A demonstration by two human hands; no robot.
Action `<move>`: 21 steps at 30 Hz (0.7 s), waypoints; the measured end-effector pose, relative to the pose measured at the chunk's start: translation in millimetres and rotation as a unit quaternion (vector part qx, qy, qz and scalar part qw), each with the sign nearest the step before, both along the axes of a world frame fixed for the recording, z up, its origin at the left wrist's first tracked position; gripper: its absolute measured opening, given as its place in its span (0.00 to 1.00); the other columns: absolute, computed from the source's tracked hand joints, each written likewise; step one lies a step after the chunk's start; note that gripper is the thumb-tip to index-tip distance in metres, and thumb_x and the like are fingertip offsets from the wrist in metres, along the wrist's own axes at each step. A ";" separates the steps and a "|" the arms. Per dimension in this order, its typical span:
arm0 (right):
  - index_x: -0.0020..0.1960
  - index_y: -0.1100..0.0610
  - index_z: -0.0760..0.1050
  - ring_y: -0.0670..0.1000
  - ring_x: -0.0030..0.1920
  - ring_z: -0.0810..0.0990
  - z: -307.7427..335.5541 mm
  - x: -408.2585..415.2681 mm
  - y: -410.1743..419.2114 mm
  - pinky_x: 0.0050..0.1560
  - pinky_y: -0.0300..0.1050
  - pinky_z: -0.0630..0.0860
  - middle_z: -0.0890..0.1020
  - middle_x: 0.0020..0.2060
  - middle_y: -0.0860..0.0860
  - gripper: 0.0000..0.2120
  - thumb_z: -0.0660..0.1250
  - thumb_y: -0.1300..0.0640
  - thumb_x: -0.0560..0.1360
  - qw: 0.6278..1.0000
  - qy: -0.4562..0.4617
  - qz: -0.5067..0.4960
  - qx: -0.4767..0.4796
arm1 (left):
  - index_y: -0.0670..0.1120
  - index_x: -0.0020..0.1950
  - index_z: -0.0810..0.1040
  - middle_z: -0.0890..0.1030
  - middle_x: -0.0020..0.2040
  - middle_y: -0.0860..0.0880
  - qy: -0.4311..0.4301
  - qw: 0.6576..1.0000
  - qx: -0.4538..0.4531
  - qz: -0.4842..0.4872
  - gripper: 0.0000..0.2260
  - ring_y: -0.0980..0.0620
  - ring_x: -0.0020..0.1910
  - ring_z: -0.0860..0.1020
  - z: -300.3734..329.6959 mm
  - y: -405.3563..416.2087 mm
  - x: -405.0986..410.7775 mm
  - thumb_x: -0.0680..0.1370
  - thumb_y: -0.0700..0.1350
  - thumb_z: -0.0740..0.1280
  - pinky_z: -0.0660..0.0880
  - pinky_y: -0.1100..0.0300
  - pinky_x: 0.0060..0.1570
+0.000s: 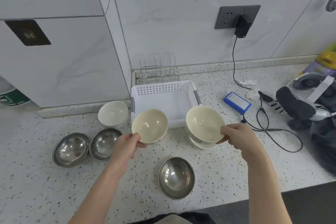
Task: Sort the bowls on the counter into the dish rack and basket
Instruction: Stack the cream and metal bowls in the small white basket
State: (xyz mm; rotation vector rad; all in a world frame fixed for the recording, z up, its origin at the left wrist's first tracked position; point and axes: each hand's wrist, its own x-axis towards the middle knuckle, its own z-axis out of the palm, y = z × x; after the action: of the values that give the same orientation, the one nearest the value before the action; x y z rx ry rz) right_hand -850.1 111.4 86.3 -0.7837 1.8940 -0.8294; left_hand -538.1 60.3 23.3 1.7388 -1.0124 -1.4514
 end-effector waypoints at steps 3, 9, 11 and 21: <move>0.40 0.69 0.80 0.47 0.26 0.63 -2.1 16.2 -39.1 0.24 0.35 0.62 0.84 0.29 0.59 0.09 0.65 0.63 0.70 0.999 -0.013 -0.017 -0.038 | 0.41 0.46 0.80 0.86 0.35 0.43 -0.008 0.999 -0.015 0.030 0.06 0.60 0.19 0.65 6.8 -10.0 7.6 0.77 0.40 0.63 0.61 0.62 0.26; 0.33 0.67 0.79 0.41 0.19 0.66 -24.6 57.2 -118.7 0.26 0.36 0.64 0.83 0.26 0.56 0.10 0.64 0.62 0.68 0.998 -0.017 -0.010 -0.067 | 0.42 0.48 0.80 0.85 0.34 0.45 -0.007 0.996 -0.007 0.083 0.07 0.57 0.20 0.60 8.5 -27.8 22.7 0.77 0.40 0.63 0.59 0.64 0.21; 0.33 0.66 0.79 0.43 0.21 0.66 -34.7 68.9 -141.2 0.26 0.37 0.64 0.83 0.25 0.55 0.10 0.64 0.60 0.67 0.999 -0.017 0.009 -0.044 | 0.40 0.48 0.80 0.85 0.34 0.45 0.004 0.995 -0.003 0.095 0.07 0.57 0.20 0.59 7.9 -31.9 26.0 0.77 0.40 0.63 0.57 0.66 0.19; 0.35 0.64 0.78 0.51 0.32 0.77 -85.7 114.2 -203.6 0.34 0.42 0.72 0.83 0.25 0.54 0.11 0.64 0.57 0.67 0.994 0.011 0.103 0.024 | 0.37 0.49 0.79 0.85 0.41 0.38 0.050 0.985 0.026 0.164 0.07 0.57 0.24 0.59 10.1 -46.0 29.7 0.77 0.38 0.63 0.58 0.67 0.18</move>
State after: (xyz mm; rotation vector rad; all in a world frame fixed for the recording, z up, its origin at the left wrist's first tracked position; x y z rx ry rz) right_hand -735.9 -92.2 0.6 -0.9439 1.8084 -0.6479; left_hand -508.4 14.3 33.4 1.7526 -0.6064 -1.3462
